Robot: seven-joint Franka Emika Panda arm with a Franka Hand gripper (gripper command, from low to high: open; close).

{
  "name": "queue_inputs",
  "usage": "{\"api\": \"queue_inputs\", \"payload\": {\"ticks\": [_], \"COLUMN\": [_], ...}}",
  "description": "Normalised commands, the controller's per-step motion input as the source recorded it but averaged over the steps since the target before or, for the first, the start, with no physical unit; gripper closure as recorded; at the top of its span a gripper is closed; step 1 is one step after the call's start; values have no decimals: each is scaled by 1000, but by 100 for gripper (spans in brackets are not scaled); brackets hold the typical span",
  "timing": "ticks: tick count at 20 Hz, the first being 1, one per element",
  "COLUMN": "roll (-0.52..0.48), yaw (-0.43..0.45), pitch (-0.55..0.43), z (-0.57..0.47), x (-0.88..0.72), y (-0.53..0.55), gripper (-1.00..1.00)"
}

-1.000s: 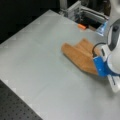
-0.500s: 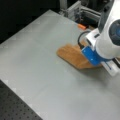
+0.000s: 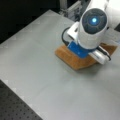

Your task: Folding a towel twice

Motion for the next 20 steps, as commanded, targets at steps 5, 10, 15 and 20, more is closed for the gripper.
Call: {"api": "queue_inputs", "payload": {"ticks": [5, 10, 15, 20], "roll": [138, 262, 402, 401], "yaw": [2, 0, 32, 88], "pitch": [-87, -189, -259, -314], "z": [-44, -153, -152, -99], "x": [-271, -340, -389, -374], "y": [-66, -188, -378, -468], "gripper": [100, 100, 100, 100]}}
